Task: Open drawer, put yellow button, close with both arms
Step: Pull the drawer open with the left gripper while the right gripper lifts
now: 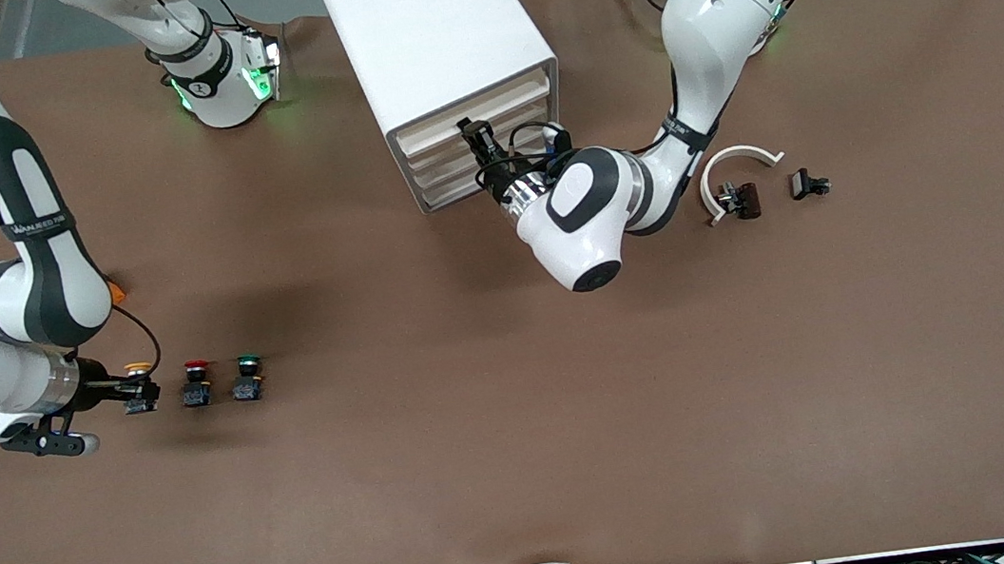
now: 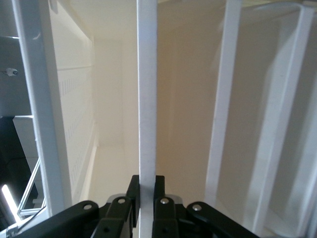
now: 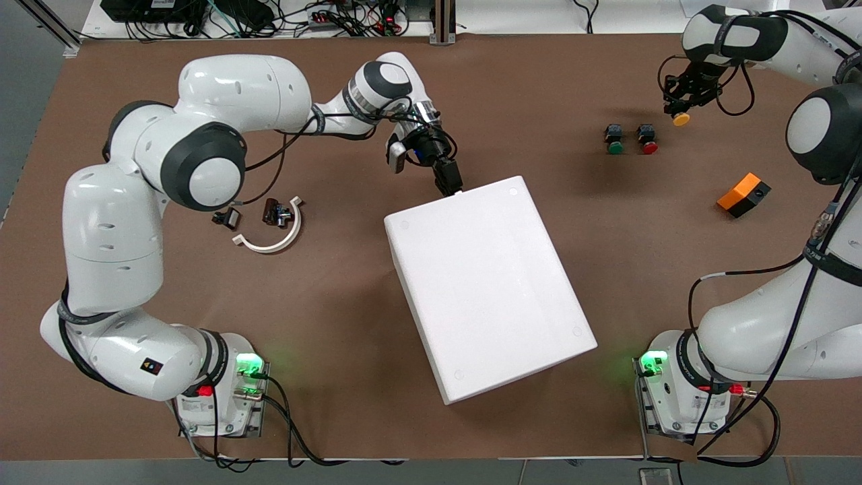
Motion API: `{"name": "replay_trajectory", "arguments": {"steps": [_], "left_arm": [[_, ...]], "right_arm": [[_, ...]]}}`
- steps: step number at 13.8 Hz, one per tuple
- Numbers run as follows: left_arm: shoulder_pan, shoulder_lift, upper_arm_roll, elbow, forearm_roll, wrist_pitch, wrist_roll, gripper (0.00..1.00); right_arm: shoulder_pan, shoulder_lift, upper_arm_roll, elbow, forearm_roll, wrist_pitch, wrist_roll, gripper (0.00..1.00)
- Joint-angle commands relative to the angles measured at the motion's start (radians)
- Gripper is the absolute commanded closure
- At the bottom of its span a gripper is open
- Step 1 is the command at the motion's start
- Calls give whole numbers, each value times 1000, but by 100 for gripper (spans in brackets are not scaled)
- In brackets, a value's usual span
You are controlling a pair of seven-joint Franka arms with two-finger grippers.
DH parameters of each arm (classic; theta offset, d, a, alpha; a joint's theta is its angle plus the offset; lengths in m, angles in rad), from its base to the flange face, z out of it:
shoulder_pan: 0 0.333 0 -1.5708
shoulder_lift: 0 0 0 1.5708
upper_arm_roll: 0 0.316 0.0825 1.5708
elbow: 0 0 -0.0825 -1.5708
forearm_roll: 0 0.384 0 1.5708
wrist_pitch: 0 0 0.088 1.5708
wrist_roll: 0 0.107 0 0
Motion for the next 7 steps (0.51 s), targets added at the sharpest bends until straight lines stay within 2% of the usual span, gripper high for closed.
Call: {"name": "replay_trajectory", "arguments": {"steps": [1,7], "left_arm": [[5,16,46,42,-3,9,-15,100],[48,19,57,59,-6,39,-17,100]], "right_arm": [[8,-19,-3,-8,15,-17,31,100],[10,-19,-4,-8,15,-23,77,100]]}}
